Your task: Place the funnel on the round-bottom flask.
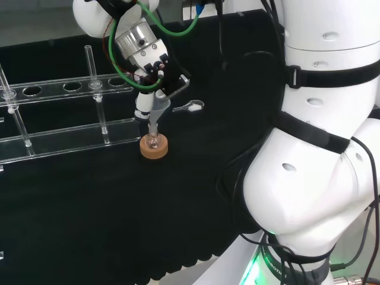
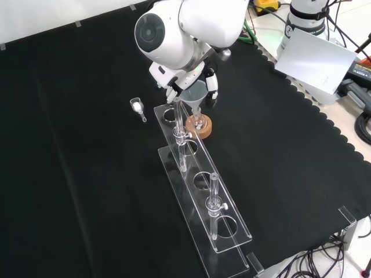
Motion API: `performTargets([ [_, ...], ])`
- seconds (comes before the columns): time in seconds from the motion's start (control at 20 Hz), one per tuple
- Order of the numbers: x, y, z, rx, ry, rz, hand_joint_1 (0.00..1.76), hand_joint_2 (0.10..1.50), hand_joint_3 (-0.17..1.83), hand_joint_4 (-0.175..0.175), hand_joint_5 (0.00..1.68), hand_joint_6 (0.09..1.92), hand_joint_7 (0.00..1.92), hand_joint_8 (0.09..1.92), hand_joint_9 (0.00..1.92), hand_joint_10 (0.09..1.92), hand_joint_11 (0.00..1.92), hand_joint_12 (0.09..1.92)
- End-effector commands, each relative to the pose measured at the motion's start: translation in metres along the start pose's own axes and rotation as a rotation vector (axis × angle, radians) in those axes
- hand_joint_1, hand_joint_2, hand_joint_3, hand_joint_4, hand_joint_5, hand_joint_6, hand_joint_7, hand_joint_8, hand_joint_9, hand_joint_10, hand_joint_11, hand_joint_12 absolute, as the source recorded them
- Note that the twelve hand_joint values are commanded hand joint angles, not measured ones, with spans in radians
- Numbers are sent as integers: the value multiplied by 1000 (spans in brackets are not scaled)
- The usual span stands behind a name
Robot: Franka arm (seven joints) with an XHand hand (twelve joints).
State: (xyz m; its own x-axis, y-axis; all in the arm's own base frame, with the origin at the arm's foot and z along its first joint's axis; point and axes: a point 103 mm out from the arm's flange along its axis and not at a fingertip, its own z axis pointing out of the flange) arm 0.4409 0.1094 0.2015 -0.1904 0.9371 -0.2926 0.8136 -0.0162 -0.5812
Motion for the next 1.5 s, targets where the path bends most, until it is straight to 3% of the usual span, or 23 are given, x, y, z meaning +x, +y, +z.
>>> performTargets([
  [0.05, 0, 0, 1, 3, 2, 2, 717, 653, 545, -74, 547, 972, 822, 1027, 1161, 813, 620, 1264],
  [0.75, 1, 0, 5, 26, 16, 2, 633, 615, 529, -82, 433, 960, 751, 1030, 1103, 835, 598, 1270],
  [1.5, -1, -3, 8, 42, 22, 6, 554, 620, 460, -83, 375, 775, 608, 971, 911, 778, 543, 1302],
])
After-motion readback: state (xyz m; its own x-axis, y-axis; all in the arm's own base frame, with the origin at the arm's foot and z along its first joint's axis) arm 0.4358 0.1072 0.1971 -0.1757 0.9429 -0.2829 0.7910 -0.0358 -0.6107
